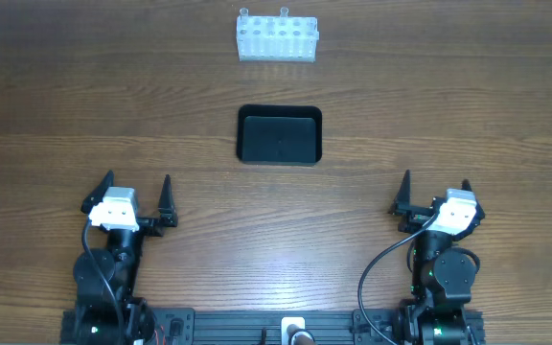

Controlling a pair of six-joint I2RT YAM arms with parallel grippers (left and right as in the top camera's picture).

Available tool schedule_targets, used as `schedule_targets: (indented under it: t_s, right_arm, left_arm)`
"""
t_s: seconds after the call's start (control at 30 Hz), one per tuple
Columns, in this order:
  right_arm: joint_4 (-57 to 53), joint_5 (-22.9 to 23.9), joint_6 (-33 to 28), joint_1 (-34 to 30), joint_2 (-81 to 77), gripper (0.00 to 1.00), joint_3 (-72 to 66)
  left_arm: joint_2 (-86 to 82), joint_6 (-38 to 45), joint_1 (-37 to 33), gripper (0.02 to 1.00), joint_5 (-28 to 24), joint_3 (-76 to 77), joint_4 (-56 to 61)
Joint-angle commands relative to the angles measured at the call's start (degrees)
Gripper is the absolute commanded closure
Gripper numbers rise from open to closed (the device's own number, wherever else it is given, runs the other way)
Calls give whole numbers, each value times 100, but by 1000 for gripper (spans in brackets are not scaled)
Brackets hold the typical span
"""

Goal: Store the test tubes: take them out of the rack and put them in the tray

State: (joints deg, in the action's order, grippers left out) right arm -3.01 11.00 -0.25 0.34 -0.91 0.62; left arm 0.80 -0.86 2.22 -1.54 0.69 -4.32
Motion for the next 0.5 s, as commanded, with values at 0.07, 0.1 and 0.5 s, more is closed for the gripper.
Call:
schedule_targets:
  t_s: [0.07, 0.1, 0.5]
  right_arm:
    - [-22, -48, -22, -42, 57, 9, -31]
    - [-22, -48, -22, -42, 57, 7, -31]
    - [-22, -48, -22, -42, 57, 7, -31]
  left_arm:
    - [-37, 44, -22, 18, -39, -35, -4]
    - [-37, 44, -20, 18, -37, -35, -4]
    - [20, 46, -22, 18, -35, -35, 177]
